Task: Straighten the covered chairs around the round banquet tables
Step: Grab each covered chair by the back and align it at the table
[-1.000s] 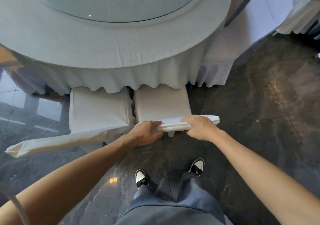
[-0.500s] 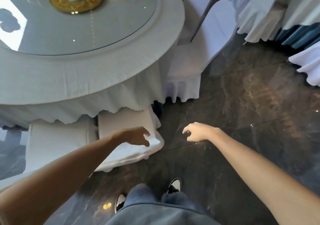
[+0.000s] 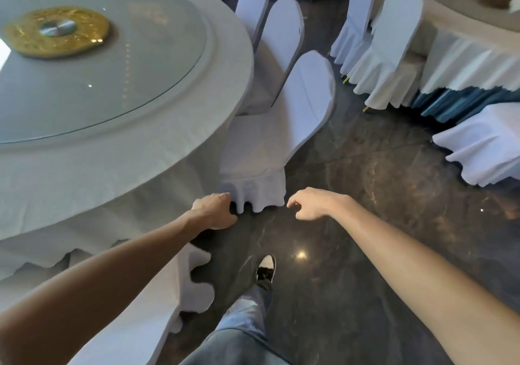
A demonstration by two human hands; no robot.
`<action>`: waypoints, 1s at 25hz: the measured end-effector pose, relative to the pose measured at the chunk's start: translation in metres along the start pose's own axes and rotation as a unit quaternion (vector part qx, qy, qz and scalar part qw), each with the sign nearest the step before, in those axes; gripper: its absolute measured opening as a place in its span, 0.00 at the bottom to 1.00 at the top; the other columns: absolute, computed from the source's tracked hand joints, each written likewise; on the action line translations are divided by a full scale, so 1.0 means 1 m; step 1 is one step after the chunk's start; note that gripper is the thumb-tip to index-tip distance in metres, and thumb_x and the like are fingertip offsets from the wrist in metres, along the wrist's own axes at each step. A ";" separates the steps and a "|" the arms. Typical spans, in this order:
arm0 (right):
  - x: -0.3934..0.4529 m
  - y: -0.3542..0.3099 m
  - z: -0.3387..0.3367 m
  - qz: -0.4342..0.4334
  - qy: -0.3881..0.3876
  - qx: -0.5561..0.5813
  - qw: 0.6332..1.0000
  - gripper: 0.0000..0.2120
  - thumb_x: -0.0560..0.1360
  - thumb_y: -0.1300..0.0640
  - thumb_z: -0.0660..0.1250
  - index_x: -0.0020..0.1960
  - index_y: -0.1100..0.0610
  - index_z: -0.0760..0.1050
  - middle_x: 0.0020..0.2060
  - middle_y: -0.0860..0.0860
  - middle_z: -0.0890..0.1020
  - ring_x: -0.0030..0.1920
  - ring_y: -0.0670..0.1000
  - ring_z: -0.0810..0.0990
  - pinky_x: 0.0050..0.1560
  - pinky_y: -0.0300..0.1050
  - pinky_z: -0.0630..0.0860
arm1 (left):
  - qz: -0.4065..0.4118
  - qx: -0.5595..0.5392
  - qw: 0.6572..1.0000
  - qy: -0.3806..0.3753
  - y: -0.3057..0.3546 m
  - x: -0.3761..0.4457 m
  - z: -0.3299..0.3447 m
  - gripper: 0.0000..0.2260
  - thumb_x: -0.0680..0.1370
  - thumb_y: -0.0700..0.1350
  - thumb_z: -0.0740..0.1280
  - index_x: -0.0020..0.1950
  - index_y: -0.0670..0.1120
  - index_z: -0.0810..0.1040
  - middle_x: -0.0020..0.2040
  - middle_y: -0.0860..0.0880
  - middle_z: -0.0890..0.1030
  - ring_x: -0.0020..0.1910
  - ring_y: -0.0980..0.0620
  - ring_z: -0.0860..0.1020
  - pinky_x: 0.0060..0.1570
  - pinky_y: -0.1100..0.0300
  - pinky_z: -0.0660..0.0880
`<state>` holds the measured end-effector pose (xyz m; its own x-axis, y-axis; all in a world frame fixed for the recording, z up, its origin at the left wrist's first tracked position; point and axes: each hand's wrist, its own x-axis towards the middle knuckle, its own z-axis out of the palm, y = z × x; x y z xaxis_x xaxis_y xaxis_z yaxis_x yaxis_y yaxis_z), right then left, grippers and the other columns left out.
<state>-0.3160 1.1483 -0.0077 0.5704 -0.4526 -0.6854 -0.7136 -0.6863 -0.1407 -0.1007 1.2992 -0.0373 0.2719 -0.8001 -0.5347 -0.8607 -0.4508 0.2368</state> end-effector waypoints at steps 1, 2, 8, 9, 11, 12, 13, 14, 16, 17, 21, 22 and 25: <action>0.016 0.023 -0.024 -0.002 0.013 -0.002 1.000 0.26 0.72 0.56 0.61 0.70 0.46 0.71 0.68 0.51 0.74 0.64 0.53 0.75 0.61 0.49 0.74 | -0.006 -0.010 1.000 0.008 0.016 0.030 -0.014 0.20 0.72 0.54 0.65 0.63 0.51 0.74 0.58 0.50 0.80 0.56 0.45 0.78 0.51 0.53 0.75; 0.029 0.043 -0.048 -0.007 0.024 -0.003 1.000 0.26 0.73 0.57 0.61 0.71 0.46 0.70 0.68 0.51 0.74 0.64 0.54 0.75 0.60 0.48 0.73 | -0.009 -0.022 1.000 0.014 0.031 0.058 -0.026 0.22 0.72 0.54 0.65 0.64 0.51 0.73 0.59 0.49 0.79 0.57 0.45 0.78 0.53 0.52 0.75; 0.104 0.164 -0.174 -0.040 0.084 -0.010 0.996 0.27 0.74 0.57 0.60 0.72 0.49 0.67 0.69 0.52 0.73 0.66 0.55 0.73 0.63 0.54 0.73 | -0.001 -0.063 0.997 0.035 0.133 0.199 -0.118 0.26 0.74 0.54 0.66 0.70 0.48 0.70 0.64 0.47 0.79 0.59 0.46 0.78 0.55 0.50 0.78; 0.119 0.186 -0.193 -0.048 0.097 -0.008 0.994 0.27 0.74 0.57 0.59 0.73 0.49 0.67 0.70 0.51 0.72 0.68 0.54 0.71 0.65 0.54 0.72 | -0.002 -0.071 0.997 0.045 0.151 0.220 -0.132 0.26 0.75 0.54 0.67 0.71 0.48 0.69 0.65 0.47 0.78 0.60 0.47 0.77 0.56 0.52 0.77; 0.147 0.226 -0.230 -0.070 0.136 -0.010 0.988 0.27 0.76 0.59 0.59 0.74 0.49 0.65 0.73 0.49 0.68 0.71 0.53 0.68 0.68 0.53 0.68 | -0.005 -0.080 0.995 0.067 0.184 0.263 -0.156 0.29 0.76 0.53 0.67 0.75 0.47 0.65 0.70 0.46 0.74 0.65 0.46 0.74 0.60 0.51 0.74; 0.160 0.243 -0.247 -0.081 0.158 -0.012 0.984 0.27 0.76 0.59 0.59 0.75 0.50 0.64 0.73 0.49 0.67 0.72 0.53 0.67 0.68 0.53 0.68 | -0.007 -0.084 0.993 0.080 0.199 0.283 -0.166 0.31 0.76 0.53 0.67 0.77 0.46 0.62 0.72 0.46 0.71 0.68 0.45 0.72 0.64 0.49 0.73; 0.177 0.262 -0.267 -0.094 0.180 -0.016 0.979 0.27 0.77 0.60 0.59 0.75 0.50 0.63 0.73 0.50 0.66 0.72 0.55 0.66 0.68 0.54 0.67 | -0.014 -0.090 0.992 0.089 0.215 0.305 -0.177 0.33 0.77 0.53 0.67 0.78 0.46 0.59 0.75 0.45 0.68 0.71 0.44 0.69 0.67 0.47 0.70; 0.194 0.282 -0.286 -0.111 0.199 -0.025 0.973 0.28 0.77 0.60 0.59 0.76 0.50 0.63 0.74 0.52 0.65 0.72 0.56 0.65 0.68 0.54 0.67 | -0.018 -0.097 0.990 0.100 0.232 0.328 -0.188 0.35 0.77 0.54 0.67 0.79 0.46 0.56 0.76 0.45 0.65 0.73 0.43 0.67 0.69 0.46 0.68; 0.231 0.319 -0.321 -0.156 0.239 -0.049 0.957 0.28 0.76 0.61 0.60 0.76 0.52 0.62 0.76 0.54 0.62 0.74 0.56 0.62 0.69 0.56 0.66 | -0.029 -0.118 0.984 0.133 0.262 0.370 -0.207 0.36 0.78 0.55 0.66 0.80 0.46 0.54 0.77 0.45 0.64 0.74 0.43 0.65 0.70 0.46 0.67; 0.248 0.336 -0.341 -0.177 0.256 -0.057 0.949 0.29 0.76 0.62 0.60 0.76 0.52 0.62 0.76 0.55 0.61 0.74 0.56 0.61 0.70 0.56 0.66 | -0.042 -0.130 0.979 0.150 0.277 0.388 -0.216 0.36 0.78 0.57 0.66 0.80 0.46 0.54 0.77 0.45 0.64 0.74 0.43 0.65 0.69 0.46 0.67; 0.306 0.397 -0.418 -0.243 0.270 -0.080 0.928 0.31 0.75 0.63 0.61 0.77 0.54 0.59 0.76 0.57 0.60 0.76 0.56 0.60 0.71 0.54 0.65 | -0.123 -0.171 0.964 0.166 0.332 0.456 -0.253 0.38 0.78 0.61 0.65 0.80 0.47 0.51 0.80 0.45 0.58 0.77 0.43 0.60 0.72 0.45 0.65; 0.320 0.409 -0.435 -0.258 0.268 -0.084 0.924 0.31 0.75 0.63 0.61 0.77 0.54 0.59 0.77 0.57 0.60 0.76 0.56 0.60 0.71 0.54 0.65 | -0.140 -0.179 0.959 0.168 0.342 0.471 -0.260 0.38 0.78 0.62 0.64 0.81 0.47 0.51 0.80 0.46 0.57 0.77 0.43 0.59 0.73 0.45 0.64; 0.366 0.434 -0.484 -0.292 0.262 -0.080 0.916 0.32 0.75 0.63 0.61 0.78 0.55 0.58 0.77 0.57 0.59 0.76 0.55 0.58 0.72 0.55 0.64 | -0.189 -0.210 0.939 0.195 0.363 0.515 -0.280 0.39 0.77 0.62 0.65 0.80 0.48 0.51 0.80 0.45 0.57 0.77 0.43 0.59 0.72 0.45 0.64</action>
<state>-0.2195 0.4092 0.0262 0.9829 -0.1643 -0.0834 -0.1798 -0.9545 -0.2379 -0.1526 0.6123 0.0003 0.7317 -0.5979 -0.3274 -0.4462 -0.7832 0.4329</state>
